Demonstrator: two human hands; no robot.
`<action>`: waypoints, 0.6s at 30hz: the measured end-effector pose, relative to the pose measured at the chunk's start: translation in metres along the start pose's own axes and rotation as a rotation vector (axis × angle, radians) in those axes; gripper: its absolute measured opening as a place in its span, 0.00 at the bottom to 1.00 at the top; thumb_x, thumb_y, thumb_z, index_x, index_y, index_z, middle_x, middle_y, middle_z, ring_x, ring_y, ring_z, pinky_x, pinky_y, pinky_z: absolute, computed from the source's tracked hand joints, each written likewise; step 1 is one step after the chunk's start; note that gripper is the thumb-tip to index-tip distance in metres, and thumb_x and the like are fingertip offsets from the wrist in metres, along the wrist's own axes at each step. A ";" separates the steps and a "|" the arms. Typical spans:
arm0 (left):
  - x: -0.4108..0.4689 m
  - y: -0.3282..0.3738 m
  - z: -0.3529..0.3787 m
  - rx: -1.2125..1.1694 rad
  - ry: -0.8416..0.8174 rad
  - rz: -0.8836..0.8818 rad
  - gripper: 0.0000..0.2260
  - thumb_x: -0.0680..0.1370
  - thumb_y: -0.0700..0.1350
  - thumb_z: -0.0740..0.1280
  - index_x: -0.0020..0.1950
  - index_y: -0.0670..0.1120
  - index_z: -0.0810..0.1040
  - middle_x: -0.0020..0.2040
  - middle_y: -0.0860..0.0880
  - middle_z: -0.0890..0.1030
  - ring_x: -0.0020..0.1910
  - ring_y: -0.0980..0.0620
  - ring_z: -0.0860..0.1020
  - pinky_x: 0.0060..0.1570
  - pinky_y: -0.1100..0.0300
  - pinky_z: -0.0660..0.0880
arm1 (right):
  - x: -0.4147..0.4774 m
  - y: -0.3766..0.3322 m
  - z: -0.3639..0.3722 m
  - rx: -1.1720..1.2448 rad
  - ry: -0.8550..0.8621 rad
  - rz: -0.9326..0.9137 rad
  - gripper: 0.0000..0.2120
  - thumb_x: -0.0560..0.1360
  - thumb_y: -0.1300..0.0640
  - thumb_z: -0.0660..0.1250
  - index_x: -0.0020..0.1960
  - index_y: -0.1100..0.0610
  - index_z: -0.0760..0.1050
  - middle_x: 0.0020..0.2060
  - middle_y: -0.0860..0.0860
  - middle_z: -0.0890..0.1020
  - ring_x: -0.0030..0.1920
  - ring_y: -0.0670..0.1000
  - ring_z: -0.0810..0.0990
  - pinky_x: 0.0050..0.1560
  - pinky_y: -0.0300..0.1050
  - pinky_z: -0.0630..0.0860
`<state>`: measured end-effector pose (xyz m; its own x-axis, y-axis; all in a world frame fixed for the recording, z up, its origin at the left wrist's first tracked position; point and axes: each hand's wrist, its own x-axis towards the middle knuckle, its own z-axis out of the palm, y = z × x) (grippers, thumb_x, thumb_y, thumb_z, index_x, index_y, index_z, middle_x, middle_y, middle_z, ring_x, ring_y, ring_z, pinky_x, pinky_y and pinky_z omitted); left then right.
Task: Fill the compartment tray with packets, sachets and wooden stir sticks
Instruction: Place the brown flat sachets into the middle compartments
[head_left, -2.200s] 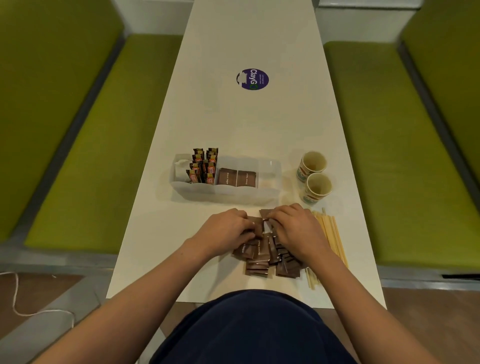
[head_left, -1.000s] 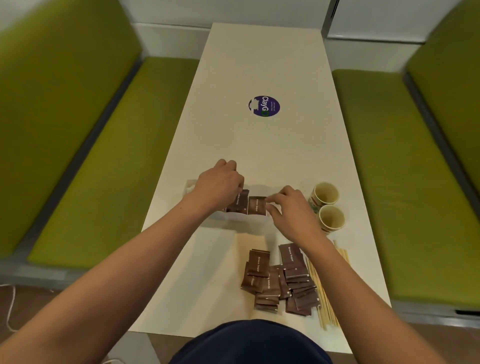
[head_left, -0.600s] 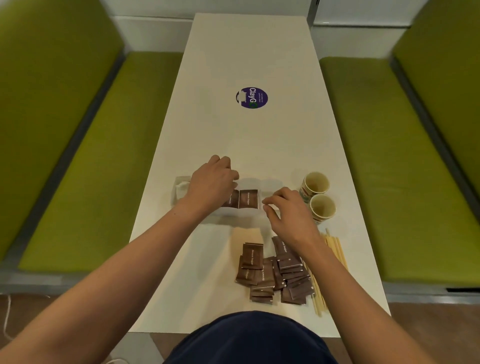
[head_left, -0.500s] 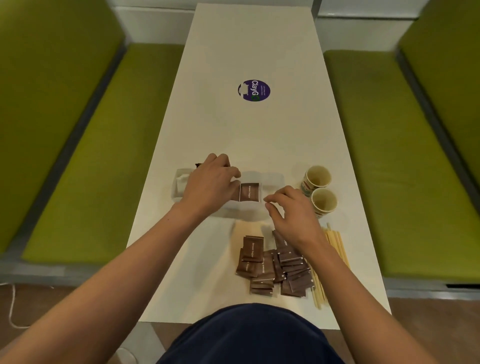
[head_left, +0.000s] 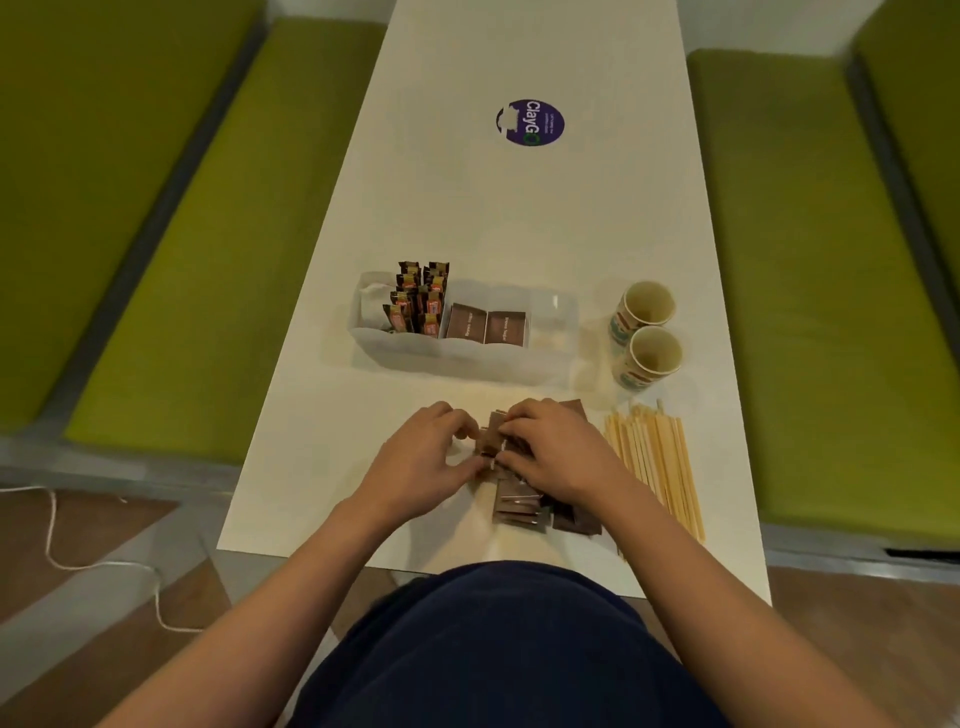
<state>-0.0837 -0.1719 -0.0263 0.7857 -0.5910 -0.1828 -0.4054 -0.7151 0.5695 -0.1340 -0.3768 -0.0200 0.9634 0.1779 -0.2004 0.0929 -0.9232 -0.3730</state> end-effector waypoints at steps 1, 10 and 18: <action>-0.002 0.000 0.002 -0.010 -0.032 0.031 0.15 0.76 0.58 0.71 0.60 0.55 0.79 0.54 0.57 0.76 0.52 0.58 0.74 0.51 0.58 0.75 | 0.000 0.000 0.000 -0.005 0.020 -0.007 0.17 0.80 0.46 0.65 0.66 0.51 0.81 0.63 0.48 0.80 0.61 0.51 0.76 0.60 0.49 0.76; 0.001 -0.004 0.011 0.212 -0.109 0.202 0.18 0.78 0.56 0.68 0.66 0.54 0.78 0.59 0.54 0.77 0.57 0.53 0.74 0.49 0.51 0.79 | -0.010 0.007 -0.003 0.031 0.159 0.048 0.11 0.83 0.50 0.62 0.62 0.51 0.77 0.60 0.45 0.80 0.62 0.50 0.72 0.58 0.46 0.75; 0.000 0.000 0.004 0.314 -0.035 0.347 0.13 0.81 0.52 0.64 0.62 0.52 0.81 0.52 0.50 0.84 0.49 0.48 0.80 0.40 0.52 0.80 | 0.009 0.008 -0.001 -0.075 0.037 0.055 0.19 0.82 0.54 0.63 0.72 0.52 0.73 0.72 0.47 0.74 0.70 0.53 0.71 0.65 0.51 0.74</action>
<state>-0.0852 -0.1736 -0.0293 0.5646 -0.8236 -0.0545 -0.7674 -0.5481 0.3327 -0.1244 -0.3826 -0.0237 0.9762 0.1143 -0.1843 0.0564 -0.9544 -0.2931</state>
